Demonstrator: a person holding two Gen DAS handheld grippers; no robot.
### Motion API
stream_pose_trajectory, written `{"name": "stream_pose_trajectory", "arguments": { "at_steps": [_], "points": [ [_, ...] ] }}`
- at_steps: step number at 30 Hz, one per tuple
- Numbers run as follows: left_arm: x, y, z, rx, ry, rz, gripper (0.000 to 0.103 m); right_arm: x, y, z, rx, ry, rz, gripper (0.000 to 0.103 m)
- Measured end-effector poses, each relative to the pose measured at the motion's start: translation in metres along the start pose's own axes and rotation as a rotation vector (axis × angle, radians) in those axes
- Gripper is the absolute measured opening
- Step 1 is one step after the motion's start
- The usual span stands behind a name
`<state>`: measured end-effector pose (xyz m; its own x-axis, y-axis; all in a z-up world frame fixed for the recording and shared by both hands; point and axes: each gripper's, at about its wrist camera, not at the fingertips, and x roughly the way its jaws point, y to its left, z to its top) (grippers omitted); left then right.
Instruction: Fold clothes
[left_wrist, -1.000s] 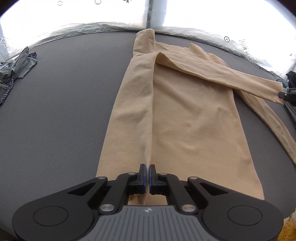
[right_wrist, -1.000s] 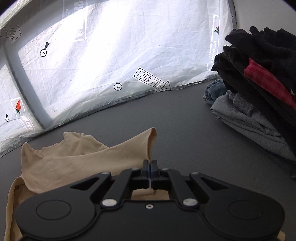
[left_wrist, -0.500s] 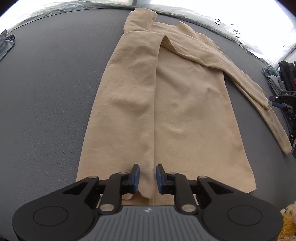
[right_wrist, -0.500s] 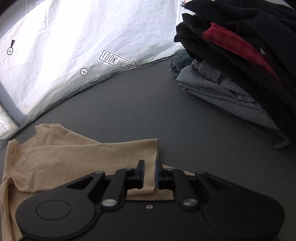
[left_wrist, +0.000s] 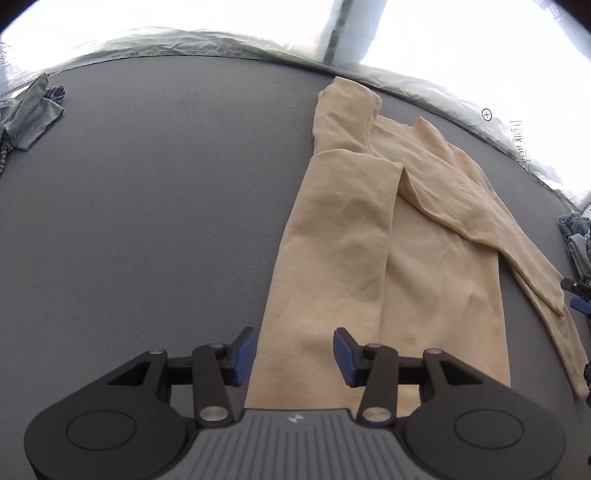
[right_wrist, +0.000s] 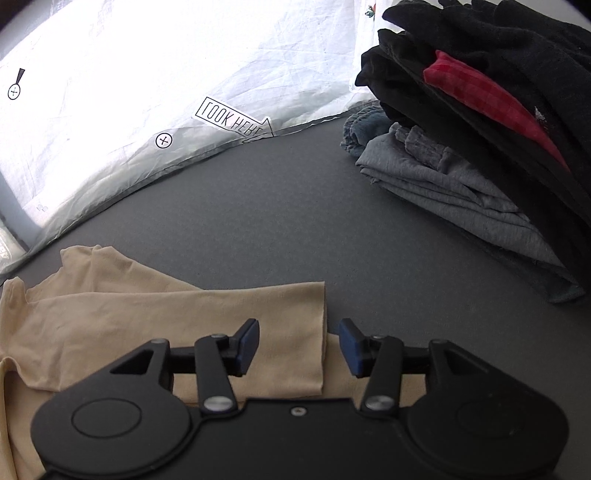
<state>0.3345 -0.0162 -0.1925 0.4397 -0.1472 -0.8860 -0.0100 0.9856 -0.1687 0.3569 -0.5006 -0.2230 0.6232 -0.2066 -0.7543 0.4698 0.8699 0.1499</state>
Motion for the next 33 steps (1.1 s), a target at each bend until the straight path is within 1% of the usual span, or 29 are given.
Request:
{"name": "stream_pose_trajectory", "arguments": {
  "at_steps": [2,4,6,8,10,13,16,18,19,20,21,22,24,27,30,31,32,33],
  "points": [
    [0.012,0.0,0.023,0.017,-0.009,0.008,0.054,0.007,-0.001,-0.001,0.009,0.013,-0.018,0.052],
    [0.023,0.0,0.043,0.027,-0.015,0.001,0.055,0.015,-0.001,-0.003,0.019,0.017,-0.037,0.053],
    [0.041,-0.003,0.07,0.05,-0.018,-0.026,0.055,0.02,0.001,-0.004,0.015,0.008,-0.055,0.055],
    [0.056,-0.007,0.093,0.082,-0.029,-0.044,0.055,0.024,0.005,-0.005,-0.003,0.002,-0.074,0.059],
    [0.073,-0.013,0.117,0.115,-0.045,-0.048,0.055,0.027,0.008,-0.005,0.007,-0.009,-0.081,0.069],
    [0.101,-0.024,0.155,0.146,-0.071,-0.065,0.054,0.03,0.016,-0.008,0.01,-0.028,-0.098,0.079],
    [0.122,-0.032,0.186,0.148,-0.104,-0.105,0.053,0.033,0.022,-0.013,0.003,-0.056,-0.117,0.087],
    [0.134,-0.04,0.203,0.146,-0.112,-0.138,0.053,0.034,0.024,-0.015,0.001,-0.074,-0.125,0.089],
    [0.139,-0.045,0.208,0.146,-0.113,-0.142,0.053,0.035,0.025,-0.016,0.001,-0.08,-0.126,0.09],
    [0.144,-0.049,0.214,0.148,-0.114,-0.137,0.048,0.035,0.025,-0.017,0.002,-0.086,-0.128,0.09],
    [0.149,-0.052,0.217,0.147,-0.116,-0.13,0.038,0.035,0.025,-0.017,0.002,-0.092,-0.13,0.09],
    [0.153,-0.055,0.22,0.145,-0.118,-0.122,0.006,0.036,0.025,-0.017,0.003,-0.094,-0.132,0.09],
    [0.159,-0.059,0.224,0.138,-0.139,-0.101,0.004,0.036,0.026,-0.017,0.005,-0.098,-0.134,0.09],
    [0.163,-0.058,0.231,0.122,-0.162,-0.072,0.004,0.036,0.026,-0.018,-0.006,-0.101,-0.131,0.09],
    [0.171,-0.044,0.236,0.039,-0.145,-0.113,0.004,0.036,0.024,-0.019,-0.017,-0.106,-0.121,0.09],
    [0.17,-0.042,0.236,0.031,-0.147,-0.116,0.005,0.036,0.024,-0.02,-0.02,-0.109,-0.118,0.09],
    [0.169,-0.042,0.235,0.031,-0.148,-0.115,0.009,0.036,0.024,-0.02,-0.021,-0.107,-0.116,0.09],
    [0.168,-0.041,0.234,0.031,-0.15,-0.113,0.009,0.036,0.024,-0.019,-0.021,-0.106,-0.115,0.09]
  ]
}}
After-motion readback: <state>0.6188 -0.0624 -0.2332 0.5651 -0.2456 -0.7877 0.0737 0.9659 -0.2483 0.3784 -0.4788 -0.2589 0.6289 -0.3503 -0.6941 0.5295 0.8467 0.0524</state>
